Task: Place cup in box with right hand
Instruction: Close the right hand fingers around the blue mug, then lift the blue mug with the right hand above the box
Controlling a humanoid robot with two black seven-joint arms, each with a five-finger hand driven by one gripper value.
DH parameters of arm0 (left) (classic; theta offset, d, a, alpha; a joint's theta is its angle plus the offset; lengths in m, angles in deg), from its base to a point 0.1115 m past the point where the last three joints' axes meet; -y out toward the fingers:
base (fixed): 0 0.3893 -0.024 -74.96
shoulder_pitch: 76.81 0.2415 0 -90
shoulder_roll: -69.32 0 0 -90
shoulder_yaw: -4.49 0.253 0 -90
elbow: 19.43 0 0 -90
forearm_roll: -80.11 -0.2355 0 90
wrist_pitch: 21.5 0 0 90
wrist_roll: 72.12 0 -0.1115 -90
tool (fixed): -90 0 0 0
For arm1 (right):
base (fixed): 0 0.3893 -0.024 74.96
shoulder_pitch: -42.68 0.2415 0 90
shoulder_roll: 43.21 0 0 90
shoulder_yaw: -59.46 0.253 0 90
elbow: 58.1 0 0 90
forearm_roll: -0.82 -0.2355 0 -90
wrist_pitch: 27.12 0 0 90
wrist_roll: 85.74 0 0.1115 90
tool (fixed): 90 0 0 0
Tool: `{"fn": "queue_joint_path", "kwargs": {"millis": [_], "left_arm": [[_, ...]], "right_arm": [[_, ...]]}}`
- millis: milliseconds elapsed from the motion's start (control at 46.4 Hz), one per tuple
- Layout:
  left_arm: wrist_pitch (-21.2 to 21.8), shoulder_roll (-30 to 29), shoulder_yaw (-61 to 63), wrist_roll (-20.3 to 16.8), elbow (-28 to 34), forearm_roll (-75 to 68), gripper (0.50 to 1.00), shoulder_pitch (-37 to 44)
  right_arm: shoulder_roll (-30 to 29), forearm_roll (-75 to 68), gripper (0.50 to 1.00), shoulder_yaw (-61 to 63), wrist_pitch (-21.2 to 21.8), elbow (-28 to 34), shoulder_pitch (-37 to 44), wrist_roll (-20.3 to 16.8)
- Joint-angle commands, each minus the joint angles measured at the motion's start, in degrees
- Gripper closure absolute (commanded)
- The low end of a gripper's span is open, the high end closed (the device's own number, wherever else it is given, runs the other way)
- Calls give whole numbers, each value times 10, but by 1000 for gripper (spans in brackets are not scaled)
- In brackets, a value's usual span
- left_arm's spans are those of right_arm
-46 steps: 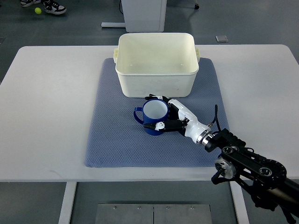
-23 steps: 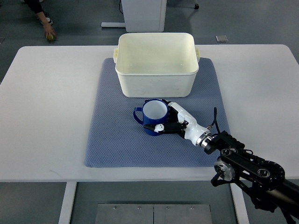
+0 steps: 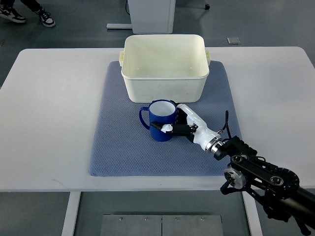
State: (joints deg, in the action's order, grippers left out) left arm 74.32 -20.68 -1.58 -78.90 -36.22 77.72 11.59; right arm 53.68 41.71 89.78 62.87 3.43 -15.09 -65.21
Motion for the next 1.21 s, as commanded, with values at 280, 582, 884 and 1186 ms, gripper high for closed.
{"fn": "queue_joint_path", "kwargs": {"millis": [280, 582, 884, 1186], "left_arm": [[1, 0, 0, 0, 0, 0, 500, 0], [0, 0, 0, 0, 0, 0, 500, 0], [1, 0, 0, 0, 0, 0, 500, 0], [1, 0, 0, 0, 0, 0, 500, 0]], "right_arm": [[108, -5, 1000, 2, -8, 78, 9, 2], [188, -14, 1000, 9, -8, 104, 26, 13], [257, -32, 1000, 10, -3, 119, 60, 13], [286, -40, 1000, 12, 3, 117, 119, -1]]}}
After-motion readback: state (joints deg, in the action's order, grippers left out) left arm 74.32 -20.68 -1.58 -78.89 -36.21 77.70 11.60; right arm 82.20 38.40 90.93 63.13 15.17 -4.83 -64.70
